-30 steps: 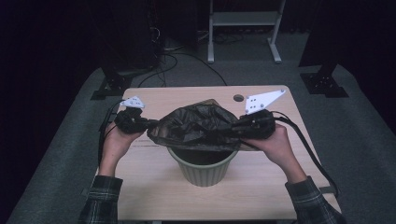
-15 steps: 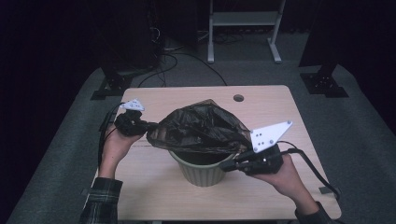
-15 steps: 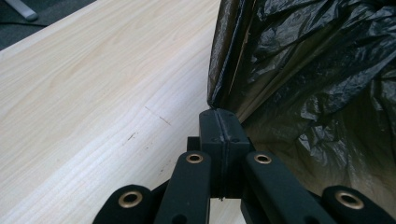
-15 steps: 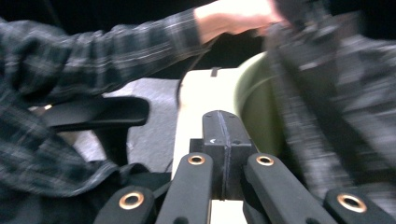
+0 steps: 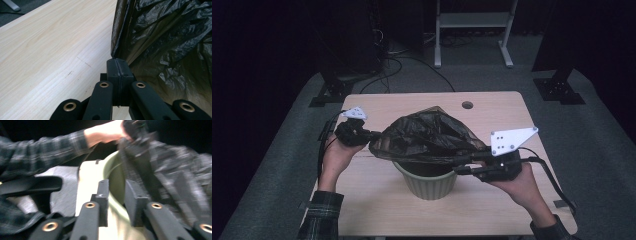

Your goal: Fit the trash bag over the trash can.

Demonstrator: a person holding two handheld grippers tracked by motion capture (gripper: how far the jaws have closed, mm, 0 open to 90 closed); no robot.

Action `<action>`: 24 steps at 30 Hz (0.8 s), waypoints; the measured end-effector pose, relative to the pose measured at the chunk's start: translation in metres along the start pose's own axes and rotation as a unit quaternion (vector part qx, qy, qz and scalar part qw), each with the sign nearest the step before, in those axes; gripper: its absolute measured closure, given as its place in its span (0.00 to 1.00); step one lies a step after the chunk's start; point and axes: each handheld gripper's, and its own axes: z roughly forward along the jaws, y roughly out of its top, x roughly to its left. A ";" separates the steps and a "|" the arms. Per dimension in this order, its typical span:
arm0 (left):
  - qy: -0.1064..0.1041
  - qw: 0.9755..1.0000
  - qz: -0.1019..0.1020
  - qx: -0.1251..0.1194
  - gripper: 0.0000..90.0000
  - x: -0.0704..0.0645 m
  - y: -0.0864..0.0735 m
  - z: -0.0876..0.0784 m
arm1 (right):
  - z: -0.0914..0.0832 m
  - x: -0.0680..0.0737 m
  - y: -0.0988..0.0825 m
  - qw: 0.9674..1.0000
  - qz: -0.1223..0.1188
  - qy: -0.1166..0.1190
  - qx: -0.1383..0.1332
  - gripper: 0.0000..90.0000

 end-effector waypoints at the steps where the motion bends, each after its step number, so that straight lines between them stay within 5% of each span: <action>1: 0.000 1.000 -0.001 0.000 1.00 0.000 0.000 0.000 | 0.000 -0.002 0.001 1.000 0.001 -0.002 -0.001 0.70; 5: -0.002 1.000 -0.001 -0.002 1.00 -0.002 0.001 0.001 | 0.002 -0.016 0.008 0.999 0.013 -0.027 -0.014 0.60; 11: -0.004 1.000 0.002 -0.002 1.00 -0.002 0.001 0.000 | 0.021 -0.032 0.019 0.999 0.025 -0.032 -0.012 0.52; 14: -0.006 1.000 0.002 -0.004 1.00 -0.003 0.001 0.000 | 0.030 -0.037 0.020 0.998 0.027 -0.055 0.001 0.63; 15: -0.007 1.000 0.003 -0.003 1.00 -0.003 0.001 -0.001 | 0.032 -0.039 0.019 0.998 0.029 -0.055 0.004 0.78; 18: -0.007 1.000 0.004 -0.003 1.00 -0.004 0.000 -0.002 | 0.035 -0.040 0.018 0.999 0.030 -0.042 0.012 0.98; 24: -0.010 1.000 0.004 -0.006 1.00 -0.008 -0.002 -0.006 | 0.033 -0.015 0.018 1.000 0.014 0.021 0.007 1.00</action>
